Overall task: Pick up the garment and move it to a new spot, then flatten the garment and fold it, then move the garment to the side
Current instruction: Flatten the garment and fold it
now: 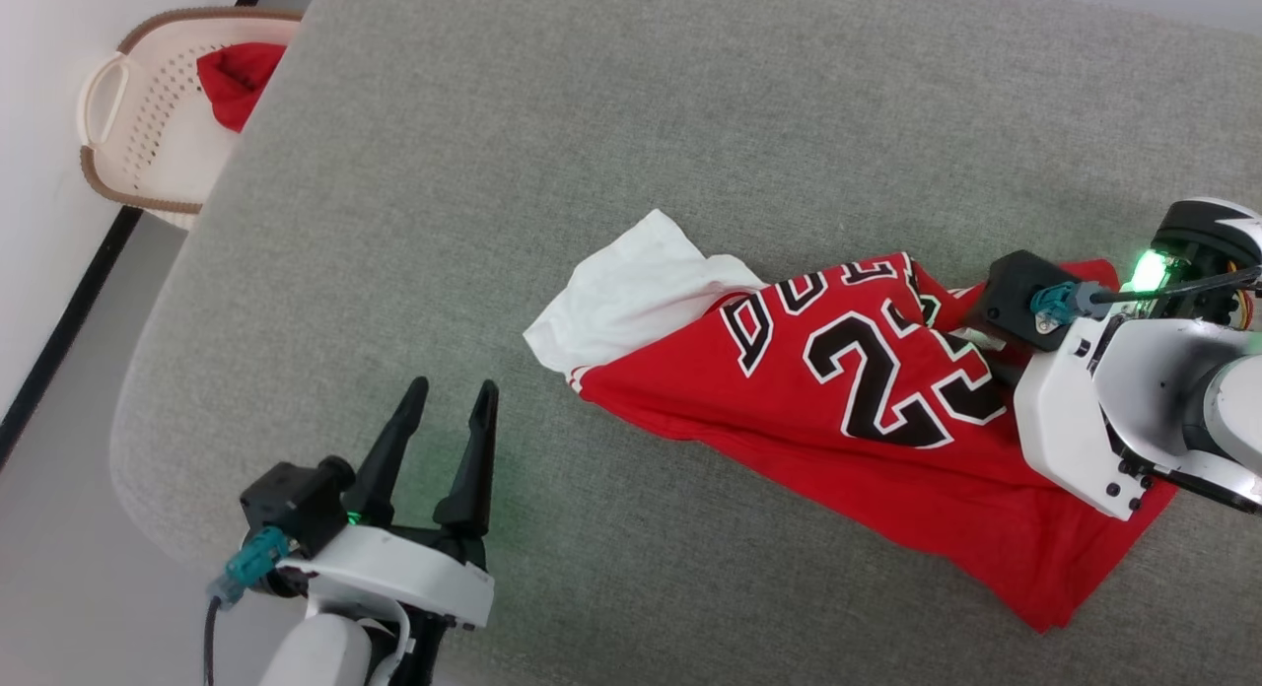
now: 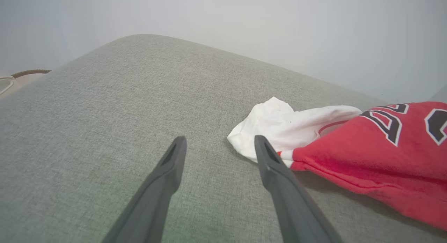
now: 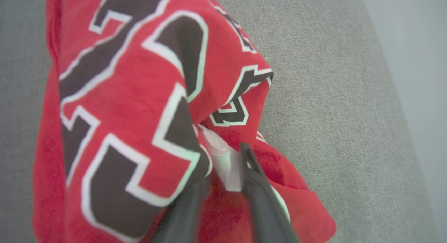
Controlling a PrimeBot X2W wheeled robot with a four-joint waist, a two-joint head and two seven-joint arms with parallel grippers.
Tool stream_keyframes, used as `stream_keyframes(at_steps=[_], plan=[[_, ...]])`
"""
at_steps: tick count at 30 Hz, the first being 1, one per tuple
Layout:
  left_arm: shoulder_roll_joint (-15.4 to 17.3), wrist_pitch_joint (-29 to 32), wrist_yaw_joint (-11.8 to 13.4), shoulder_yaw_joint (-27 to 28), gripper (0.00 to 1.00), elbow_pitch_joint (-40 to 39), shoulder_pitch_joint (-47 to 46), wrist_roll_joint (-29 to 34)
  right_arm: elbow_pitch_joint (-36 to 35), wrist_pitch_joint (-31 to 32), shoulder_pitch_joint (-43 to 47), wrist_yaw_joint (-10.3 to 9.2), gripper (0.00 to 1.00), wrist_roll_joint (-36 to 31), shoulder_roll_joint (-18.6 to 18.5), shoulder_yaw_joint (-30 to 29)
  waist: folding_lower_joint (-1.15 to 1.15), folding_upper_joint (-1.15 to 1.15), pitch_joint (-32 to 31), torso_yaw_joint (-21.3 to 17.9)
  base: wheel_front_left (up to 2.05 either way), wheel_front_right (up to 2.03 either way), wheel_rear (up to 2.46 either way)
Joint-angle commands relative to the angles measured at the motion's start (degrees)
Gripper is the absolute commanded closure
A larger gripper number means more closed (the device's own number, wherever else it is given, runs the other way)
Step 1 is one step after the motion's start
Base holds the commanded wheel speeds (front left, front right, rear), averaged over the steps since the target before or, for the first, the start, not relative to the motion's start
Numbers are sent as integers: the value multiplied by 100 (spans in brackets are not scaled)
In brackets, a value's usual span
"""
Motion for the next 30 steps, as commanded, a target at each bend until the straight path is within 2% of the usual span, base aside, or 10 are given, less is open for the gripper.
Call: stream_keyframes(at_steps=[1, 5, 9, 15, 19, 23, 30], plan=[[7, 4, -13, -4, 0, 10, -64, -30, -31, 0, 74, -2, 100, -31, 13, 2, 0, 0, -5, -10, 0, 0, 0], [49, 4, -13, 8, 0, 23, -20, -46, 9, -126, 76, -2, 100, 11, -14, 2, 0, 0, -46, -68, 0, 0, 0], [84, 4, -13, 40, 0, 17, 44, -25, 307, -582, -21, -3, 100, 312, -61, -49, 0, 0, -138, -176, 0, 0, 0], [166, 4, -13, 84, 0, -9, 145, 9, 798, -1245, 261, -3, 100, 664, -271, -647, 0, 0, -281, -443, 0, 0, 0], [225, 4, -12, 107, 0, -38, 188, 11, 1235, -1620, 733, -3, 100, 1080, -311, -1403, 0, 0, -361, -673, 0, 0, 0], [274, 4, -13, 98, 0, -66, 221, 9, 1748, -1994, 1348, -3, 100, 1519, -157, -2290, 0, 0, -416, -845, 0, 0, 0], [312, 4, -13, 165, 0, -93, 301, 16, 2440, -2929, 2388, -3, 100, 2060, 412, -4052, 0, 0, -491, -1017, 0, 0, 0]])
